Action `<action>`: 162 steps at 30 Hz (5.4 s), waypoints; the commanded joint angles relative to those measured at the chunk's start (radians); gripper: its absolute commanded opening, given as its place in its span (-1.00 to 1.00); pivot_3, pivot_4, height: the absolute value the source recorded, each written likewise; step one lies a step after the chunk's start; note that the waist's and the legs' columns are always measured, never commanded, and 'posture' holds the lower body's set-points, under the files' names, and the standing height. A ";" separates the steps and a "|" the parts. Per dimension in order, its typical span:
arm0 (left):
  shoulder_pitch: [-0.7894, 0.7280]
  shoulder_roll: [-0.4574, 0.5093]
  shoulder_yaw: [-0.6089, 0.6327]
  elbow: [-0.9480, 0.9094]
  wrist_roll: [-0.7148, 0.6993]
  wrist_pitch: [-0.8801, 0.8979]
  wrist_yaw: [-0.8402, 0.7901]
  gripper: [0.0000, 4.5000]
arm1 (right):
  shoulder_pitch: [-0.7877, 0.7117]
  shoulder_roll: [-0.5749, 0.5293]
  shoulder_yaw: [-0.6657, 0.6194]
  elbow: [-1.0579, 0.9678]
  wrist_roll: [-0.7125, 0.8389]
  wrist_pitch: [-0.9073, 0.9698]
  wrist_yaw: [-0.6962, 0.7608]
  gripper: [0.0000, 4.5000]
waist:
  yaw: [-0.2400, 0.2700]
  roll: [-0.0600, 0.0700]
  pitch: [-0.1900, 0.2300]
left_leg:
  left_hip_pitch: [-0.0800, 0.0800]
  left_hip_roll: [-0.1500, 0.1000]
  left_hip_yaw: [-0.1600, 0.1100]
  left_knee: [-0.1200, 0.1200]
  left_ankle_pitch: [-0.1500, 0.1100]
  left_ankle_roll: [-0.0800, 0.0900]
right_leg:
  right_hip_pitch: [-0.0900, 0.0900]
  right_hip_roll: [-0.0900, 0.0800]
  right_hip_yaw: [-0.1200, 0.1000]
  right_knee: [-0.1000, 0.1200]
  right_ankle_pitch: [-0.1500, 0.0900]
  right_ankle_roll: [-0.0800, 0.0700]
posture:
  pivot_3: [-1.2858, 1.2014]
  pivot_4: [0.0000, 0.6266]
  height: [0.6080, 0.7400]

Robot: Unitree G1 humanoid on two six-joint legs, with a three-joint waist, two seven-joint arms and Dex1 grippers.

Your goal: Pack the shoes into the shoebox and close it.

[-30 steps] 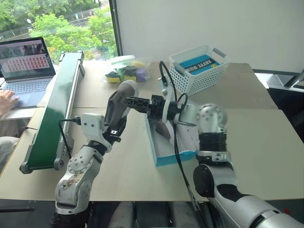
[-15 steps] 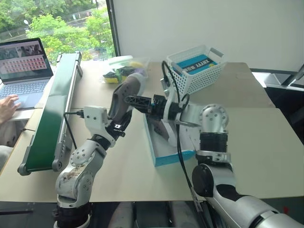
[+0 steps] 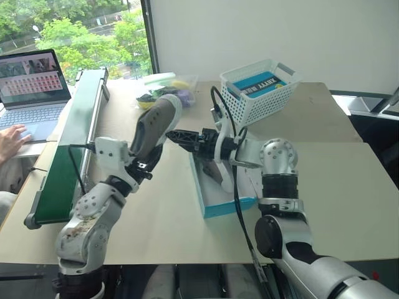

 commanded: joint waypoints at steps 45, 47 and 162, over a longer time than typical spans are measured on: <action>0.147 0.241 -0.016 -0.101 -0.002 -0.015 -0.207 0.99 | -0.283 -0.296 0.114 0.127 -0.054 -0.077 -0.031 -0.68 | -0.002 0.005 0.003 | -0.001 0.000 0.001 -0.001 0.000 0.000 | -0.001 0.000 0.000 -0.001 0.000 0.000 | 0.03 -0.52 0.77; 0.150 0.251 -0.015 -0.088 0.003 -0.021 -0.217 0.99 | -0.307 -0.356 0.192 0.151 -0.076 -0.008 0.023 -0.68 | -0.003 0.005 0.003 | -0.001 0.000 0.001 -0.001 0.000 0.001 | 0.000 0.000 0.000 -0.002 -0.001 0.000 | 0.03 -0.52 0.77; 0.094 0.169 -0.094 -0.058 0.084 -0.020 -0.200 1.00 | -0.201 -0.270 0.566 0.361 -0.622 -0.380 0.388 -0.99 | -0.003 0.005 0.002 | 0.001 0.012 0.002 0.001 -0.001 0.000 | -0.001 0.012 0.001 -0.001 0.003 -0.007 | 0.03 -0.52 0.77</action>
